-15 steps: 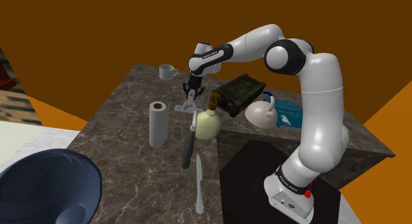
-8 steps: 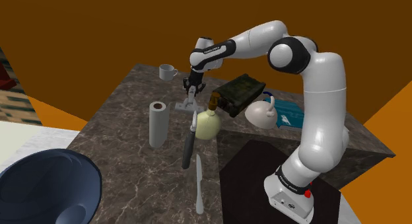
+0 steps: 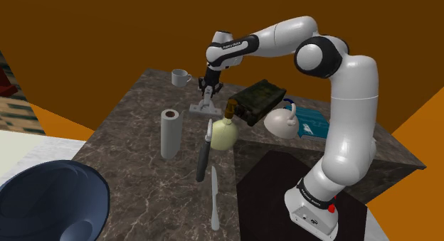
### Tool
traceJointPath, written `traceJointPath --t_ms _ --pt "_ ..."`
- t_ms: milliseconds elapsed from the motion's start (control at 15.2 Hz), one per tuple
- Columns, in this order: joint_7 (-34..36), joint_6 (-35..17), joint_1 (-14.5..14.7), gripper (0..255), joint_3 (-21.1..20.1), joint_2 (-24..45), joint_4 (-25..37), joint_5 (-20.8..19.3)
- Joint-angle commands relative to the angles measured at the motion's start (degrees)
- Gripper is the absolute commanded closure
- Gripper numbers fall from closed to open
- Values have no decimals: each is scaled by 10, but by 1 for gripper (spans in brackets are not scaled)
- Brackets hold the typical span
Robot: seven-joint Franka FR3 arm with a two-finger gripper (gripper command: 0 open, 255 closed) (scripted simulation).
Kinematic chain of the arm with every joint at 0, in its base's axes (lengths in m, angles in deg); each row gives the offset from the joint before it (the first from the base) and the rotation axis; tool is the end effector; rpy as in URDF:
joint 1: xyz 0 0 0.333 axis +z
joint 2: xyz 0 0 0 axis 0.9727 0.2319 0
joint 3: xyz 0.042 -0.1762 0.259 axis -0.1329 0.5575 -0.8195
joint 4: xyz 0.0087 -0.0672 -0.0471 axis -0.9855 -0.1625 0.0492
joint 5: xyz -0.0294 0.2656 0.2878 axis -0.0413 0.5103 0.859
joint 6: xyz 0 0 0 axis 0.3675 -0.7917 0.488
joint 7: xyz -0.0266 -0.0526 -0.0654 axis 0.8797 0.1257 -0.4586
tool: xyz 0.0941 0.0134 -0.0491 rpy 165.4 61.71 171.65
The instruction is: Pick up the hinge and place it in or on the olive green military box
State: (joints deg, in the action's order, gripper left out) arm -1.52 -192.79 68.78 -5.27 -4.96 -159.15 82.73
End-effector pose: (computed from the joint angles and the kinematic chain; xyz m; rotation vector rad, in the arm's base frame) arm 0.6789 -0.0863 0.3158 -2.7839 1.2903 0.0139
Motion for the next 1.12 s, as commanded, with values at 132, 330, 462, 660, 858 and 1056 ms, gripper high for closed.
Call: traceJointPath --t_ms 132,330,462,660,858,1056 --pt "1 25 0 255 0 -14 11 -1" --pt "3 43 0 255 1 -23 20 -2" --pt "4 56 0 255 1 -29 27 -2" --pt "5 75 -1 255 1 -37 38 -3" --pt "7 95 -1 255 1 -44 51 -3" --pt "8 115 -1 255 1 -50 65 -4"
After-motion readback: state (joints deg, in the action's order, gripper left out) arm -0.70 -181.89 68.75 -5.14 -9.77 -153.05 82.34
